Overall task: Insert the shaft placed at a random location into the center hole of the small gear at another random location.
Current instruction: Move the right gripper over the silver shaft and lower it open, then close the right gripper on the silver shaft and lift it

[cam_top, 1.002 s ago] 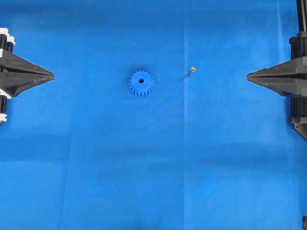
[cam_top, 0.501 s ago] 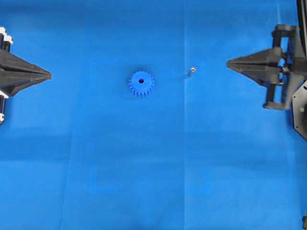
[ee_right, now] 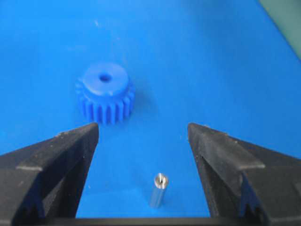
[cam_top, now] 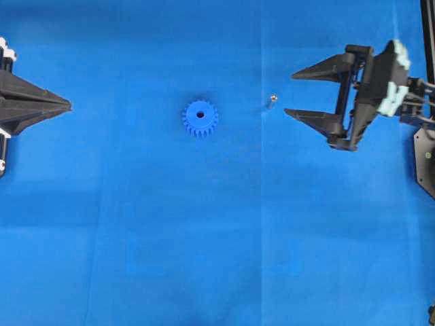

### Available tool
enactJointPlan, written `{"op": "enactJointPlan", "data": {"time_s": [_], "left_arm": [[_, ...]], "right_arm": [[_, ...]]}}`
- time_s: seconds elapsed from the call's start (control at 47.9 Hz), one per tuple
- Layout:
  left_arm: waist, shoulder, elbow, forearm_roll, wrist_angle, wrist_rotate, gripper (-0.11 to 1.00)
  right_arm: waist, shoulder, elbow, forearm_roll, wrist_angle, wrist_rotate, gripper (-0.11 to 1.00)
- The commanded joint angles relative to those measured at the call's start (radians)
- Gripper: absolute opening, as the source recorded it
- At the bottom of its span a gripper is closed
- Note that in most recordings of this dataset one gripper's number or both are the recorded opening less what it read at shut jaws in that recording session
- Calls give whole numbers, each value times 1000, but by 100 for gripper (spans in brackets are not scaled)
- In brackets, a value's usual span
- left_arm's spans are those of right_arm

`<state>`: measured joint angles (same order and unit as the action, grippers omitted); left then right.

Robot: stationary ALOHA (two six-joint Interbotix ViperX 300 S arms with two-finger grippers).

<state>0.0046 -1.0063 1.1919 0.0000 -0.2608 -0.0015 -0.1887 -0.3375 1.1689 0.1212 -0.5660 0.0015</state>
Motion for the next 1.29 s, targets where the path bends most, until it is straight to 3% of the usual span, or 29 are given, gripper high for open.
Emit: {"op": "enactJointPlan", "data": {"time_s": [0.0, 0.397, 0.919, 1.086, 1.274], "left_arm": [[3, 3, -8, 2, -6, -2, 0], [3, 3, 8, 2, -5, -3, 0], [15, 3, 18, 2, -3, -3, 0], [26, 3, 20, 3, 3, -6, 0], [28, 3, 20, 2, 5, -8, 0]], "right_arm": [[-5, 58, -23, 32, -44, 2, 67], [-11, 268, -71, 135, -127, 2, 67], [-2, 354, -86, 164, -129, 5, 65], [14, 360, -87, 164, -127, 5, 54], [17, 360, -86, 163, -129, 5, 17]]}}
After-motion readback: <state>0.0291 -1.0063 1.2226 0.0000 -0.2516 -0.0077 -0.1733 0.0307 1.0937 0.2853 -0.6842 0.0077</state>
